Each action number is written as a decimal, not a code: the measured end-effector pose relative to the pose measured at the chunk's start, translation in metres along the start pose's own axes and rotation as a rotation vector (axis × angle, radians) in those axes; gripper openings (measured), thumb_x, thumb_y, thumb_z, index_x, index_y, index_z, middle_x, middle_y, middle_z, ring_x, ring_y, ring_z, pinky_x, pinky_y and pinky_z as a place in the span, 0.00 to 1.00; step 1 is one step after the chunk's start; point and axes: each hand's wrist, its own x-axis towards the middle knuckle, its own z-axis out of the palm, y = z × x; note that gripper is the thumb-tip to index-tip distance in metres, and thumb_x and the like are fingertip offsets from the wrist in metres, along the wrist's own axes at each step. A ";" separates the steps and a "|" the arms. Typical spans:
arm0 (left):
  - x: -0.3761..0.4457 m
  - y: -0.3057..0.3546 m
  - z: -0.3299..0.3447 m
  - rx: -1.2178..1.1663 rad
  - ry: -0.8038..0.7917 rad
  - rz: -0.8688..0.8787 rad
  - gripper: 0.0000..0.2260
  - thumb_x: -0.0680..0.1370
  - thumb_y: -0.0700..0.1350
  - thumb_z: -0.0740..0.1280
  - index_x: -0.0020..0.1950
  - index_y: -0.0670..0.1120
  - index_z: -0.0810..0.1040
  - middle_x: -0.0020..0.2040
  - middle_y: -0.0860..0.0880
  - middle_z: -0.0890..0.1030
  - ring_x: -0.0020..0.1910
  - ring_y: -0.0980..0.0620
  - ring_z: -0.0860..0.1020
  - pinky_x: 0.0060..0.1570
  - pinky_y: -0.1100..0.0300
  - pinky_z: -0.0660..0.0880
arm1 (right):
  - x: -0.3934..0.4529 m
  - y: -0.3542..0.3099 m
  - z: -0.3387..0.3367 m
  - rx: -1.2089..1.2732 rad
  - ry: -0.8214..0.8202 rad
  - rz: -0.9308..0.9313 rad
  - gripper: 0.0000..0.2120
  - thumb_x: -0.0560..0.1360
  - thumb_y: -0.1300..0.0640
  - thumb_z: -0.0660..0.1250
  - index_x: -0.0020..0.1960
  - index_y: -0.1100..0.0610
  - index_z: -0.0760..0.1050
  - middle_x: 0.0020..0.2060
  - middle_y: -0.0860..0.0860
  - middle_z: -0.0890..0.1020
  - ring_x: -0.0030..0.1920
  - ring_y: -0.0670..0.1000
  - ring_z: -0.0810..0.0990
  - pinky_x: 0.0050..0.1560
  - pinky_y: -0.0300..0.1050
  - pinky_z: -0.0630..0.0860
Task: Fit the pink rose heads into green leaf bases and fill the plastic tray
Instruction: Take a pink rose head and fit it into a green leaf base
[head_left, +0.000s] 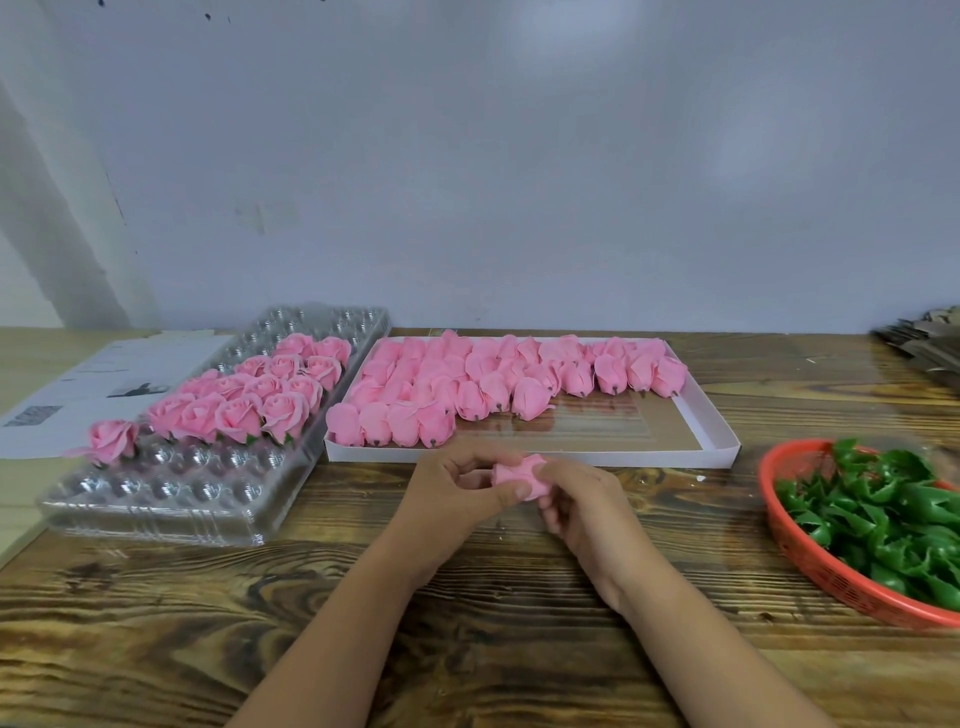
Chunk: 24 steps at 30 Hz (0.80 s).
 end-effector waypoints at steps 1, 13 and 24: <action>-0.001 0.000 0.000 0.021 -0.001 0.007 0.11 0.73 0.33 0.76 0.52 0.44 0.85 0.51 0.46 0.87 0.53 0.44 0.85 0.52 0.52 0.83 | 0.000 0.000 -0.001 0.015 -0.002 0.020 0.06 0.66 0.53 0.70 0.32 0.55 0.81 0.28 0.50 0.73 0.30 0.46 0.70 0.32 0.40 0.67; -0.001 -0.003 0.001 0.103 -0.017 0.071 0.13 0.73 0.38 0.78 0.51 0.55 0.87 0.53 0.51 0.87 0.53 0.50 0.86 0.48 0.59 0.81 | 0.002 0.000 -0.005 0.066 -0.022 0.120 0.07 0.75 0.58 0.67 0.39 0.59 0.78 0.28 0.51 0.70 0.28 0.47 0.66 0.34 0.41 0.64; -0.002 -0.002 0.003 0.088 -0.003 0.071 0.13 0.73 0.35 0.77 0.48 0.55 0.88 0.51 0.51 0.88 0.50 0.50 0.86 0.47 0.60 0.82 | 0.003 0.000 -0.008 0.124 -0.097 0.138 0.07 0.69 0.54 0.70 0.38 0.58 0.81 0.28 0.50 0.70 0.27 0.47 0.65 0.27 0.37 0.65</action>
